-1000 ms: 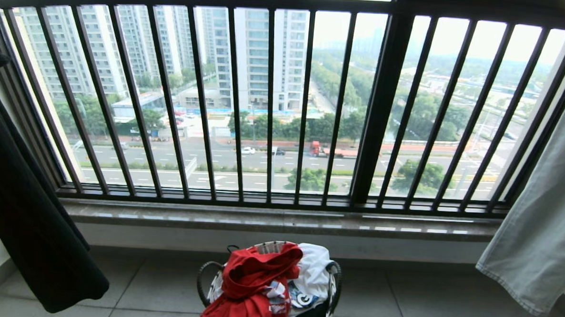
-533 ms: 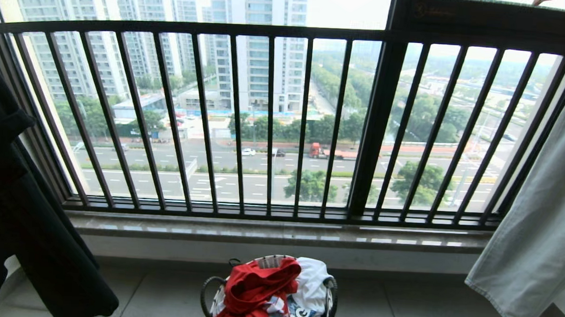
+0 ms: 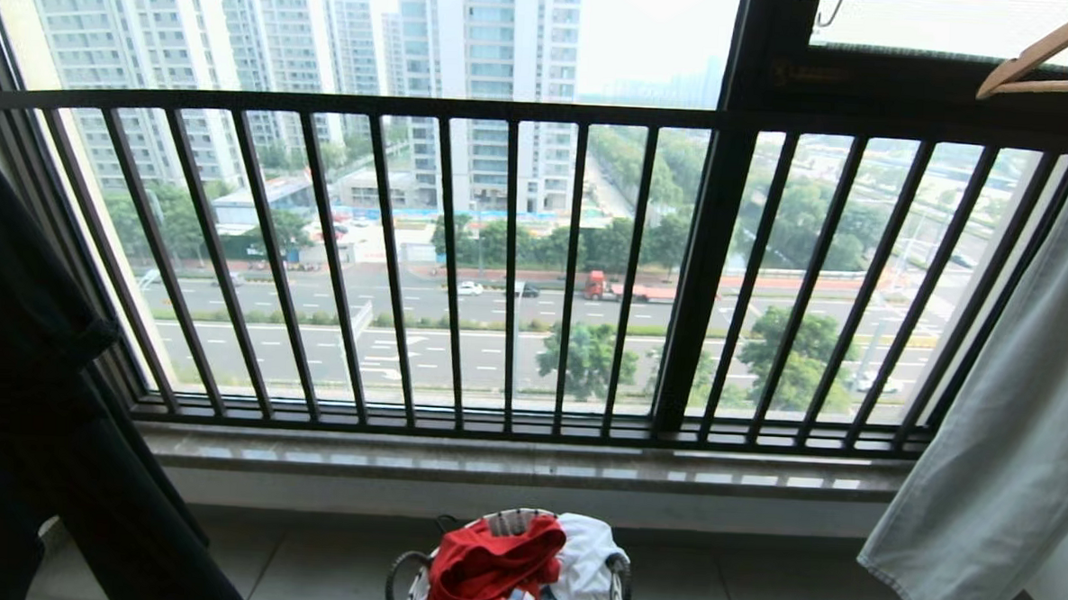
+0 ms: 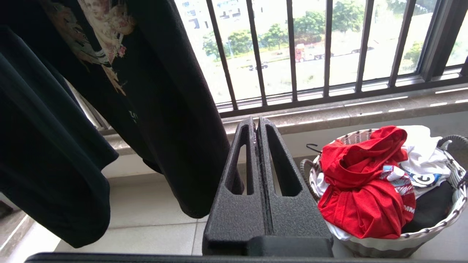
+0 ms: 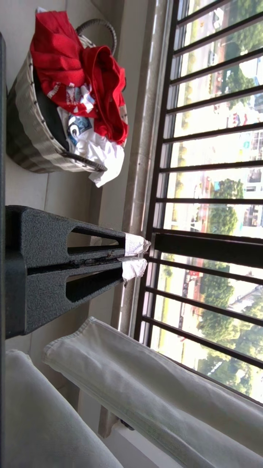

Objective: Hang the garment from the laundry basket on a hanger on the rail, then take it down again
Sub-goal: Pick up the clothes rack on the clothesline

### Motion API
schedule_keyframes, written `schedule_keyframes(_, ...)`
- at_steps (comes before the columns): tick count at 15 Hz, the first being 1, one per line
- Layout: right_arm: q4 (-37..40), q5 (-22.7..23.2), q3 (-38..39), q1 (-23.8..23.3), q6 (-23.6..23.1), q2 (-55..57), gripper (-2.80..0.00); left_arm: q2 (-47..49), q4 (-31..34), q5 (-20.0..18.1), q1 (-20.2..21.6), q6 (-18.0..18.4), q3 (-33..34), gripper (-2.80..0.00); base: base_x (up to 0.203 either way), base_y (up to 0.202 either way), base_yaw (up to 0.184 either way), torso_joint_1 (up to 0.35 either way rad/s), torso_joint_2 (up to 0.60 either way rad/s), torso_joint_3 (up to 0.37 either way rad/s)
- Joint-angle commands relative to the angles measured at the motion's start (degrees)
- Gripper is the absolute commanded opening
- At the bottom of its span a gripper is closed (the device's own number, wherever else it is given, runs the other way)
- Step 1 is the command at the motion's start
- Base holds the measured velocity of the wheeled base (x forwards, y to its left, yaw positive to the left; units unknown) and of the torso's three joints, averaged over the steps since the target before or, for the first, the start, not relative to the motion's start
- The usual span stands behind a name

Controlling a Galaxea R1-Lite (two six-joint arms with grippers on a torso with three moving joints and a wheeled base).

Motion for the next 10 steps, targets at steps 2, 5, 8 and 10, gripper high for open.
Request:
schedule_keyframes(2, 0.02, 0.02, 0.01, 0.06, -0.04, 0.09, -2.8, 0.08, 0.0, -0.01, 0.01, 0.07, -0.01, -2.8, 0.0, 0.0, 0.0, 0.191, -0.5, -0.303)
schedule_keyframes(5, 0.02, 0.02, 0.01, 0.06, -0.04, 0.09, -2.8, 0.01, 0.0, 0.03, 0.01, 0.07, -0.01, -2.8, 0.0, 0.0, 0.0, 0.206, -0.51, -0.304)
schedule_keyframes(8, 0.02, 0.02, 0.01, -0.02, -0.04, 0.09, -2.8, 0.03, 0.0, 0.01, 0.01, 0.07, -0.01, -2.8, 0.0, 0.0, 0.0, 0.223, -0.52, -0.31)
schedule_keyframes(10, 0.02, 0.02, 0.01, 0.06, -0.04, 0.09, -2.8, 0.08, 0.0, -0.01, 0.01, 0.07, -0.01, -2.8, 0.0, 0.0, 0.0, 0.239, -0.55, -0.315)
